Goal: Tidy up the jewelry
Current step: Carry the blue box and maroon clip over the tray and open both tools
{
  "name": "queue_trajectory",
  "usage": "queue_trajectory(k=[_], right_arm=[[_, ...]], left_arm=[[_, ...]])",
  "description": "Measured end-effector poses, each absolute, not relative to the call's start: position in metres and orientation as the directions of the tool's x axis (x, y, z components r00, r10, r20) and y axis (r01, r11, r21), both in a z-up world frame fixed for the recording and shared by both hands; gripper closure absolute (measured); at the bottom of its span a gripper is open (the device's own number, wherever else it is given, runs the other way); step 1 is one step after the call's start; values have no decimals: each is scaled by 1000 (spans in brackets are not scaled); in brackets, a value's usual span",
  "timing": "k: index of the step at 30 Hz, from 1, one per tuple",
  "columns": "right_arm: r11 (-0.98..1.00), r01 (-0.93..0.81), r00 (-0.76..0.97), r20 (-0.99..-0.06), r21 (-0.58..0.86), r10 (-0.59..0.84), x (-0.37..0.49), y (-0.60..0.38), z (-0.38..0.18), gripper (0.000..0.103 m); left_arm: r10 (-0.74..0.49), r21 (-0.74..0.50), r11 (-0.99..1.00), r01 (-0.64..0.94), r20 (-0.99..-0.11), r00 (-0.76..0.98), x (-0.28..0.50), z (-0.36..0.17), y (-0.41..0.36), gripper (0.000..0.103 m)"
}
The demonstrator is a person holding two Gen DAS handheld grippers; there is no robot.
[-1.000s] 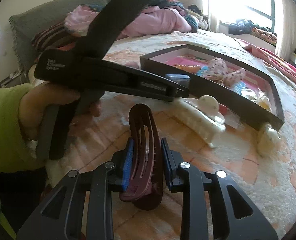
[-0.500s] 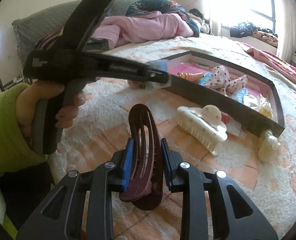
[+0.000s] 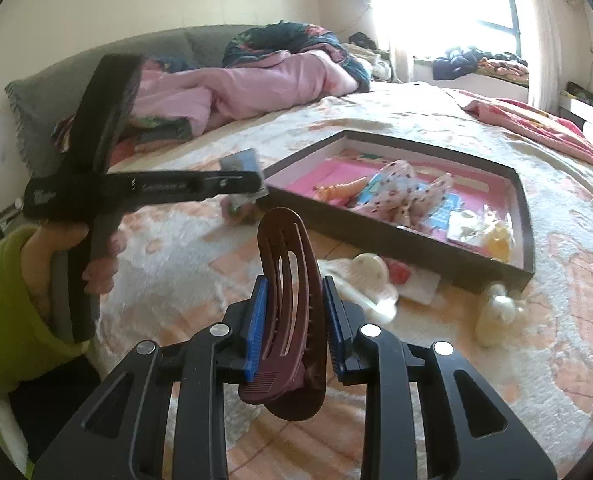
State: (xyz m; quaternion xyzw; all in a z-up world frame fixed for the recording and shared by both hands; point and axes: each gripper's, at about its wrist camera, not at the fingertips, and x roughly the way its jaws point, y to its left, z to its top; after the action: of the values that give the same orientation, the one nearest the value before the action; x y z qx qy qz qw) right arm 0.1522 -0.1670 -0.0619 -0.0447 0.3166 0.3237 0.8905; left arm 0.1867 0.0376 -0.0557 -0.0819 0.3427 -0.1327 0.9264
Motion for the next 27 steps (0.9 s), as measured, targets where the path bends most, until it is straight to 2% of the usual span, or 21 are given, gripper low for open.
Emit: queue_trajectory(k=[27], right_arm=[[899,-408,719,-552,157,422,214,-225,-37,77]], left_arm=[[-343,-204,939,276,-594,728,228,-45,-12,85]])
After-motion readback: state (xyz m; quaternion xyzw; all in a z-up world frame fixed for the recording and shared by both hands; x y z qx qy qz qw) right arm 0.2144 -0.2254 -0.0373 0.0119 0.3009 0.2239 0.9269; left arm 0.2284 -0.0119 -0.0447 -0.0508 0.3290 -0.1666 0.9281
